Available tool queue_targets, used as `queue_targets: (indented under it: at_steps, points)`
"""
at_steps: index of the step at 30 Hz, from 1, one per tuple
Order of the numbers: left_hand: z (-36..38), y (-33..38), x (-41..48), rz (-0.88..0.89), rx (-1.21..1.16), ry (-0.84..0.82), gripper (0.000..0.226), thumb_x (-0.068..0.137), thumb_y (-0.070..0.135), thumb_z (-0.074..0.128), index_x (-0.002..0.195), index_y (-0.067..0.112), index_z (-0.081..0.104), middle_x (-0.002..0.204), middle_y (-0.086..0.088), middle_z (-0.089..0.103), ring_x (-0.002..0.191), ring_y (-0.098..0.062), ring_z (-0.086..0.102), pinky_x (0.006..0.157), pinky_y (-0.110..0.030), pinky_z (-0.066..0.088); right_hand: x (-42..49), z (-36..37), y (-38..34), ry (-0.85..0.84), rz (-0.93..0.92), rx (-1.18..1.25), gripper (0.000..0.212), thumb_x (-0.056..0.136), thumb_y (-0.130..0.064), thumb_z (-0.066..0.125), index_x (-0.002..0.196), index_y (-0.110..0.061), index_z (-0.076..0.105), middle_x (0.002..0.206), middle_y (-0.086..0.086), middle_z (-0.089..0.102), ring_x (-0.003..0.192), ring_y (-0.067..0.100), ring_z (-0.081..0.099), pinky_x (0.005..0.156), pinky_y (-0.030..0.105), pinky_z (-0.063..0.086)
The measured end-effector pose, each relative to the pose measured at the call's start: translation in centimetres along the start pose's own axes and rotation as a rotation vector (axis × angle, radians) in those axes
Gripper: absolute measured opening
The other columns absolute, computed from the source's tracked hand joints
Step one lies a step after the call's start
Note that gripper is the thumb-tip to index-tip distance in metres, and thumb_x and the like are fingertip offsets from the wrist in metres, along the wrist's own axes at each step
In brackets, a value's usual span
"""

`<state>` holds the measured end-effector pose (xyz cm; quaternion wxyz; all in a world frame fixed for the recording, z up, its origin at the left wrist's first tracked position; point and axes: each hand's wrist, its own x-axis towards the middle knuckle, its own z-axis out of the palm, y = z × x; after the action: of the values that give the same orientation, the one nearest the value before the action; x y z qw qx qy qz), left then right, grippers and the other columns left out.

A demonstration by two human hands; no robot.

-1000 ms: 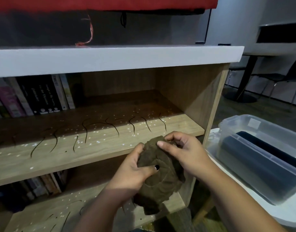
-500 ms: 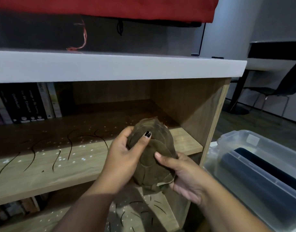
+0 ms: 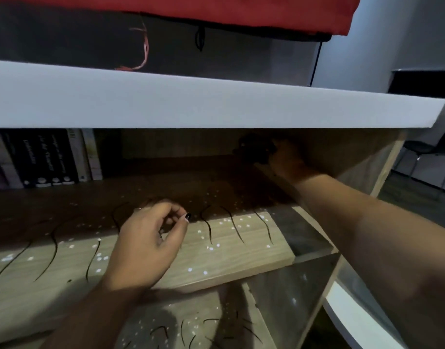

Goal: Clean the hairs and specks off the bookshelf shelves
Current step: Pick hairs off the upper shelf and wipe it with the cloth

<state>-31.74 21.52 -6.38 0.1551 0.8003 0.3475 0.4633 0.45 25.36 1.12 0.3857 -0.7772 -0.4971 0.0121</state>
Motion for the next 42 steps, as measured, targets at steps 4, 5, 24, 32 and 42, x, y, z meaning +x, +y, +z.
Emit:
queue_targets:
  at_steps: [4,5,24,32,42]
  points:
    - [0.3,-0.7,0.1,0.022,0.013,0.018,0.01,0.086,0.037,0.056,0.082,0.031,0.063,0.071,0.018,0.058,0.079,-0.002,0.057,0.061,-0.022,0.043,2.2,2.3,1.8,-0.108,-0.08,-0.225,0.044,0.095,-0.005,0.052,0.139,-0.009,0.047,0.143,0.016,0.046,0.135,0.031,0.04,0.114,0.038,0.027]
    - [0.3,-0.8,0.2,0.012,0.007,0.028,0.012,0.086,0.038,0.055,0.08,0.03,0.062,0.068,0.016,0.057,0.075,-0.004,0.057,0.059,-0.024,0.042,2.0,2.7,2.2,-0.145,-0.11,-0.275,0.043,0.096,-0.004,0.049,0.139,-0.01,0.047,0.145,0.015,0.045,0.136,0.03,0.038,0.115,0.035,0.024]
    - [0.2,-0.5,-0.2,-0.136,-0.132,0.016,0.013,0.091,0.022,0.064,0.081,0.03,0.063,0.074,0.008,0.064,0.073,-0.004,0.059,0.062,-0.031,0.051,-14.0,-7.8,-3.2,-0.473,-0.04,-0.171,0.037,0.095,-0.003,0.049,0.097,-0.032,0.072,0.084,-0.008,0.073,0.081,0.007,0.068,0.064,0.022,0.056]
    - [0.2,-0.5,-0.3,-0.12,-0.129,0.036,0.013,0.09,0.021,0.064,0.081,0.03,0.062,0.074,0.008,0.062,0.074,-0.005,0.058,0.06,-0.03,0.049,-6.2,-5.5,-4.5,-0.066,-0.05,-0.344,0.038,0.098,-0.016,0.05,0.136,-0.014,0.049,0.137,0.015,0.05,0.12,0.032,0.051,0.088,0.031,0.045]
    - [0.1,-0.6,0.0,-0.029,-0.066,-0.001,0.007,0.087,0.026,0.063,0.081,0.028,0.064,0.07,0.012,0.061,0.073,-0.008,0.058,0.06,-0.033,0.05,-2.6,2.4,1.5,-0.237,0.047,-0.224,0.028,0.099,-0.03,0.046,0.12,-0.017,0.06,0.12,0.011,0.06,0.108,0.026,0.056,0.089,0.031,0.039]
